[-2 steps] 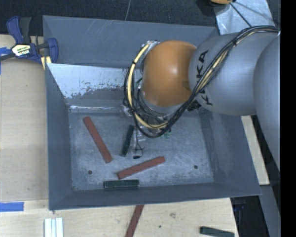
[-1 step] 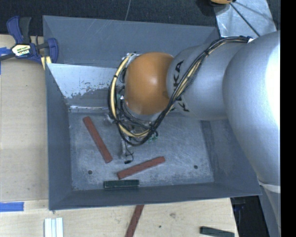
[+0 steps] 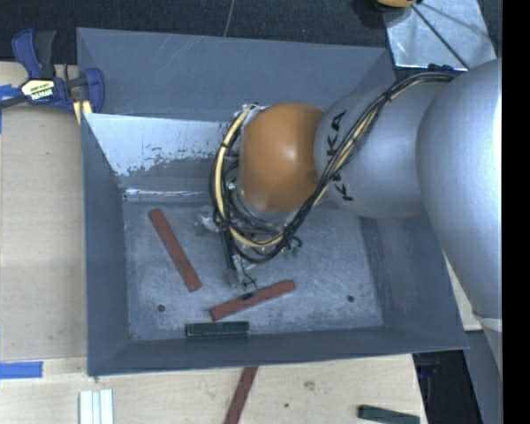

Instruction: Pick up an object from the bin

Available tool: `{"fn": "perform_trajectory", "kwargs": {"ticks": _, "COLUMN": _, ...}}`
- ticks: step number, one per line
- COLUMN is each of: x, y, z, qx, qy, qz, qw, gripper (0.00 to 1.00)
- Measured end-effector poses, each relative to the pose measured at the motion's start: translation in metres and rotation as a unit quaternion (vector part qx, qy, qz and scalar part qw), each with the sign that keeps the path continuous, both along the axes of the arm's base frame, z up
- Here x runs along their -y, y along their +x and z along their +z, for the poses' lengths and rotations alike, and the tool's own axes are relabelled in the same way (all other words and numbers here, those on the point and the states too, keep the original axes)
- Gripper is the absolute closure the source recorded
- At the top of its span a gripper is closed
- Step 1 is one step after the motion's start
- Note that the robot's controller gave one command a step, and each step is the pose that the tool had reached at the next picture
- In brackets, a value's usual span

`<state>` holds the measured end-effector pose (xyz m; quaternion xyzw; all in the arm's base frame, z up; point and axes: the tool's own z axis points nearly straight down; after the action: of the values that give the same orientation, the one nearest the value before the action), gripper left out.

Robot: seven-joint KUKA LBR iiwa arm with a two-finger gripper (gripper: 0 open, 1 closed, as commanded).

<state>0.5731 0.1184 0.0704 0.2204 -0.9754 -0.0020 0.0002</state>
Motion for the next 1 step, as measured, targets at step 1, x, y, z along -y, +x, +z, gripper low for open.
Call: {"fn": "perform_trajectory", "kwargs": {"ticks": 1, "x": 0.0523, "y": -0.0395, "z": 0.0007, "qx": 0.0028, "qy": -0.001, "qz": 0.000, "qw": 1.0000, "gripper": 0.00}}
